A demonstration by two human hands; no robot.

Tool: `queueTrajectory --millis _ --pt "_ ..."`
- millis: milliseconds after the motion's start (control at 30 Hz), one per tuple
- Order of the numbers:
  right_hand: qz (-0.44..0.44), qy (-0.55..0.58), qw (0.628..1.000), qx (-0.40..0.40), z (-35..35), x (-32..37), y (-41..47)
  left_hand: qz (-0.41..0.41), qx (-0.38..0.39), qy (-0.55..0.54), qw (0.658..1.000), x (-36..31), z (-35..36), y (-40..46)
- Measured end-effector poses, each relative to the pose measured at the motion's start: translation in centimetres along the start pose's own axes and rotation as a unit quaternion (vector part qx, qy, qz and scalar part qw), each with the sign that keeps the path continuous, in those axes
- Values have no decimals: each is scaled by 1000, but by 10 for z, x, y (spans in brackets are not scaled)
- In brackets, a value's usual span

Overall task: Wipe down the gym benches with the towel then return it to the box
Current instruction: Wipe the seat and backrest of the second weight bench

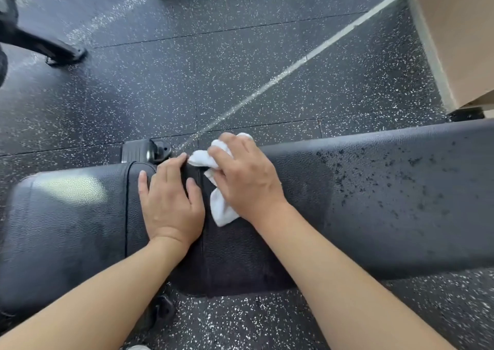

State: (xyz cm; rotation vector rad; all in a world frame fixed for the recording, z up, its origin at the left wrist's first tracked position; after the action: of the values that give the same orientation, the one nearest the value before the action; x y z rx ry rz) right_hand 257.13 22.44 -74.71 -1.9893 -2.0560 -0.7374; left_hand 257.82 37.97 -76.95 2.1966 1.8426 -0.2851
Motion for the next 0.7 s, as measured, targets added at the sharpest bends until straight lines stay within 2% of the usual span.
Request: queueTrajectory --millis 67,167,233,367,500,567,700 --pt "12 -28 1000 2 -18 -35 -5 3 0 -1 1000 1 0 0" --pt "118 -73 990 -33 -65 -113 -17 2 0 -3 1000 1 1 0" --pt "174 -88 980 -42 -85 -138 -23 0 0 -3 1000 1 1 1" --pt "190 -100 976 -35 -61 -97 -7 -4 5 -7 1000 1 -1 0" --pt "101 -50 994 -3 5 0 21 -2 4 9 1000 2 2 0" --pt "78 -20 997 3 25 27 27 -1 4 12 1000 4 5 0" --pt "78 -21 997 -13 3 -3 -4 4 -7 15 1000 3 4 -1"
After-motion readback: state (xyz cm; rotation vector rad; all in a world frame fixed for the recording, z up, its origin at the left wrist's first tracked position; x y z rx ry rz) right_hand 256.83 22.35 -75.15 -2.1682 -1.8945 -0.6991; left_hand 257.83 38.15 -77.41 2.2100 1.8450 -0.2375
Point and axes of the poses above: each hand's wrist, its own y-axis towards the middle knuckle, its own z-axis out of the palm, x = y × z, the point moved 7 cm from there along y, towards the middle knuckle, and after that the axes turned 5 degrees about z, right-handed, at the moved point
